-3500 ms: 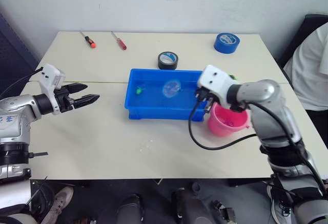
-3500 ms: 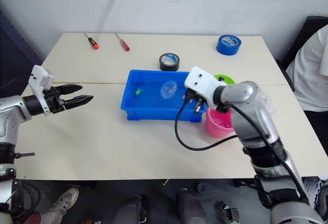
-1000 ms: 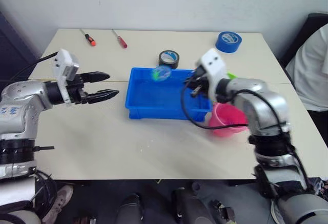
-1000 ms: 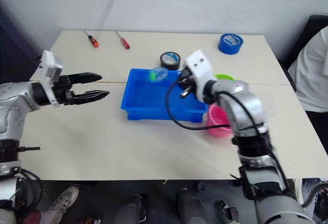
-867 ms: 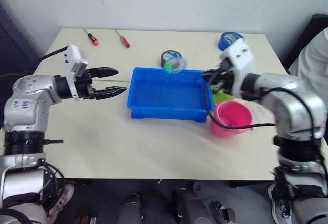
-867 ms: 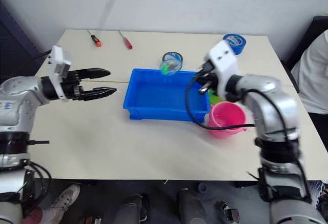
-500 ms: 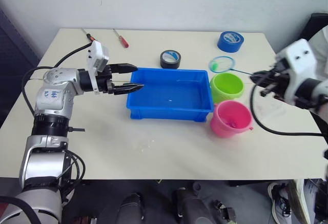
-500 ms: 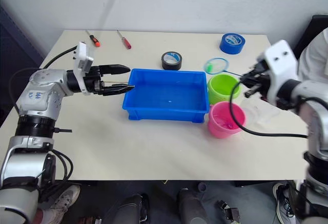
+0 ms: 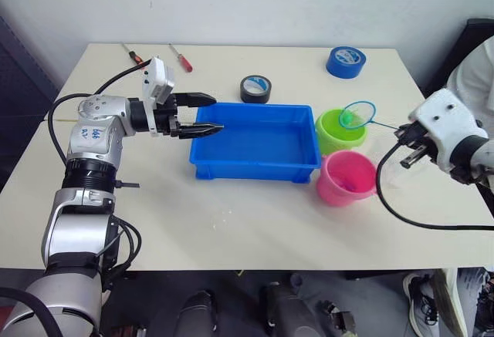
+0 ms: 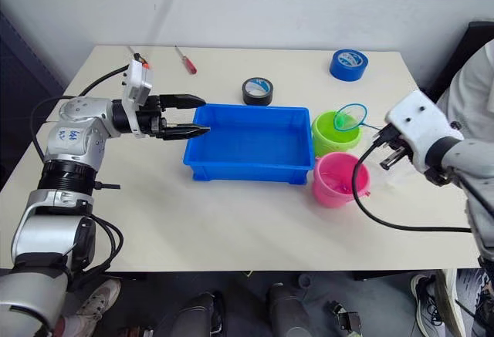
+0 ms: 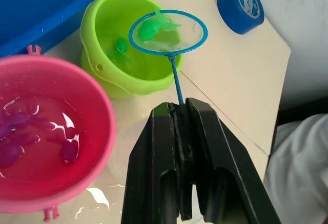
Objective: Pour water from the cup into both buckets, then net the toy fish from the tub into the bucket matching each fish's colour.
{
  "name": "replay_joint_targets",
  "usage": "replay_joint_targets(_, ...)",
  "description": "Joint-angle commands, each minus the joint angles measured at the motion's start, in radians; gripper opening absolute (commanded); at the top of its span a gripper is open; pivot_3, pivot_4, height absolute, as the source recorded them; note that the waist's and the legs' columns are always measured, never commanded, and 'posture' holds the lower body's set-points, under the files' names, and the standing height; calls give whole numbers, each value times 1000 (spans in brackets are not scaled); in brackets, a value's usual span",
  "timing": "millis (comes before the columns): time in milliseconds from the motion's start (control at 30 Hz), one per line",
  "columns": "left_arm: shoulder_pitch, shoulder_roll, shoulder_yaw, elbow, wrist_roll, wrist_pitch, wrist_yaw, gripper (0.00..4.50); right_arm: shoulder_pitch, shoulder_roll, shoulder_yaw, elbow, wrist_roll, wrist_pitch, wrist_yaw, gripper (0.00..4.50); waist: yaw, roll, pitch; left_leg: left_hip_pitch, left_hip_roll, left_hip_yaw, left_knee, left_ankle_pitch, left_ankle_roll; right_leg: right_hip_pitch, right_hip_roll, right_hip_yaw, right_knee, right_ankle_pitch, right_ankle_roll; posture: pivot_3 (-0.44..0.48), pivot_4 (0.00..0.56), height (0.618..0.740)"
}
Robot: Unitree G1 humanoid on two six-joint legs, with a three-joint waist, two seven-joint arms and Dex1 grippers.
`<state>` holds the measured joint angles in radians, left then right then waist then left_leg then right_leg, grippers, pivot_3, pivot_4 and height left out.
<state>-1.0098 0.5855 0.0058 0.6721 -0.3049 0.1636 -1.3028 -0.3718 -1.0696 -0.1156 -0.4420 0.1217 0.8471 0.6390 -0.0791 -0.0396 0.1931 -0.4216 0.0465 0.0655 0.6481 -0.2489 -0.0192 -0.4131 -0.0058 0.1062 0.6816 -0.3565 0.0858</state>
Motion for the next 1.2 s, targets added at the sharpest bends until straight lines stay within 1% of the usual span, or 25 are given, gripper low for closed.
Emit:
replay_joint_targets(33, -23, 8, 14, -13, 4, -11, -6, 3874, 15, -106, 103, -45, -187, -177, -29, 0, 1, 0, 0, 0, 0, 0, 0, 0, 0, 0, 0, 0, 0, 0, 0, 0, 150, 734)
replay_joint_targets(167, -17, 8, 16, -18, 4, -9, -3, 3874, 2, -170, 208, -19, -367, -324, -44, 0, 1, 0, 0, 0, 0, 0, 0, 0, 0, 0, 0, 0, -1, 0, 0, 0, 150, 734)
replay_joint_targets(267, -14, 8, 17, -22, 3, -8, -1, 3874, -12, -194, 250, 13, -472, -416, -38, 0, 2, 0, 0, 0, 0, 0, 0, 0, 0, 0, 0, 0, 0, 0, 0, 0, 150, 734)
replay_joint_targets(533, 4, 10, 23, -37, 0, -2, 5, 3874, -15, -209, 277, 82, -727, -610, -49, 0, 2, 0, 0, 0, 0, 1, 1, 0, 0, 0, 0, 0, 0, 0, 0, 0, 150, 734)
replay_joint_targets(667, 9, 10, 26, -42, -1, -1, 9, 3874, 22, -205, 260, 86, -789, -661, -26, 0, 2, 0, 0, 0, 0, 1, 1, 0, 0, 0, 0, 0, 1, 0, 0, 0, 150, 734)
replay_joint_targets(1000, 27, 4, 31, -63, -2, 3, 24, 3874, 74, -212, 224, 79, -948, -779, -52, 0, 2, 0, 0, 1, 0, 1, 3, 1, -1, 0, 0, 0, 3, 0, 0, 0, 150, 734)
replay_joint_targets(1100, 30, 5, 32, -64, -3, 2, 25, 3874, 87, -189, 206, 64, -964, -793, -43, 0, 2, 0, 0, 1, 0, 1, 3, 1, -1, 0, 0, -1, 4, 0, 0, 0, 150, 734)
replay_joint_targets(1200, 37, 7, 34, -71, -6, 3, 26, 3874, 90, -151, 177, 55, -939, -773, -30, 0, 1, 0, 0, 1, 0, 1, 4, 1, -2, 0, 0, -1, 5, 0, 0, 0, 150, 734)
